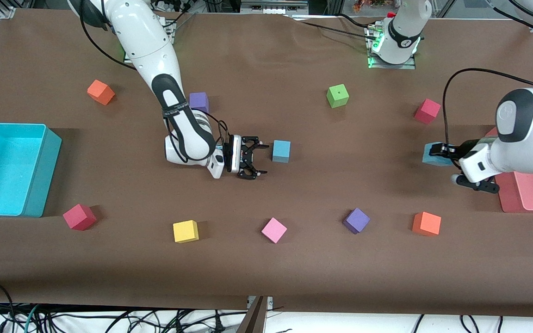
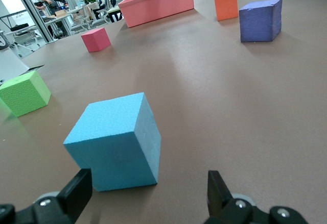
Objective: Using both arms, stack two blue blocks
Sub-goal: 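Carry the cyan cube with the left gripper toward the placed cyan cube, then lower the held cube onto the cyan cube and open the left gripper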
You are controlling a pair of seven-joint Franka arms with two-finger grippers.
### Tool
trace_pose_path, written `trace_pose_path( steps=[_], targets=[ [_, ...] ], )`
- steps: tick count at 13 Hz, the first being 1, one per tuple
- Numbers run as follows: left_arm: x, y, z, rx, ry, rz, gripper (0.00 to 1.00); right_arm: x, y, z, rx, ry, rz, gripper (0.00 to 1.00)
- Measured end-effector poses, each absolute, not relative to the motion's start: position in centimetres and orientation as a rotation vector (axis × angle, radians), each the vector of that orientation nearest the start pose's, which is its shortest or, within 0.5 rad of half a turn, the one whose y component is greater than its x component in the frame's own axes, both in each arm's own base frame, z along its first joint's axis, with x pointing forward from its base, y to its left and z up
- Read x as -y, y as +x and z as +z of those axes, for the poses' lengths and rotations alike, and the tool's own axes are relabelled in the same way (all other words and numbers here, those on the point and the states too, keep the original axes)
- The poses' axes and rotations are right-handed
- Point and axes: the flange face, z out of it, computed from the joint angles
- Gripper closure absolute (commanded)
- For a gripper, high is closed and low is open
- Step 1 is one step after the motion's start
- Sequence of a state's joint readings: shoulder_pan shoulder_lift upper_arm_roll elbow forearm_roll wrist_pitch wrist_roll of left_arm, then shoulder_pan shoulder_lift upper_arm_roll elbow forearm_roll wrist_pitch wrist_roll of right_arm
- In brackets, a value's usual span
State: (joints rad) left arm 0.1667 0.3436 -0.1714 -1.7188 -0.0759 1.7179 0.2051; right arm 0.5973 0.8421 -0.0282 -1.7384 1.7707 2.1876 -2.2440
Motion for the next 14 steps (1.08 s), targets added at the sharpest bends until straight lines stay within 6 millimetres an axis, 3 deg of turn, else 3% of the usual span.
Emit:
trace_pose_path(
  steps=[4, 8, 11, 14],
  targets=[
    [11.8, 61.0, 39.4, -0.348, -3.234, 0.483, 0.85, -38.0, 51.8, 8.9, 1.308, -1.627, -0.77, 0.0],
    [25.6, 59.3, 38.5, -0.287, -3.195, 0.492, 0.85, -38.0, 51.8, 8.8, 1.308, -1.628, -0.768, 0.0],
    [32.1, 59.8, 37.1, -0.204, -3.225, 0.435, 0.85, -38.0, 51.8, 8.8, 1.308, -1.628, -0.768, 0.0],
    [37.1, 59.9, 33.4, -0.204, -3.282, 0.334, 0.85, -38.0, 51.7, 8.8, 1.315, -1.624, -0.773, 0.0]
  ],
)
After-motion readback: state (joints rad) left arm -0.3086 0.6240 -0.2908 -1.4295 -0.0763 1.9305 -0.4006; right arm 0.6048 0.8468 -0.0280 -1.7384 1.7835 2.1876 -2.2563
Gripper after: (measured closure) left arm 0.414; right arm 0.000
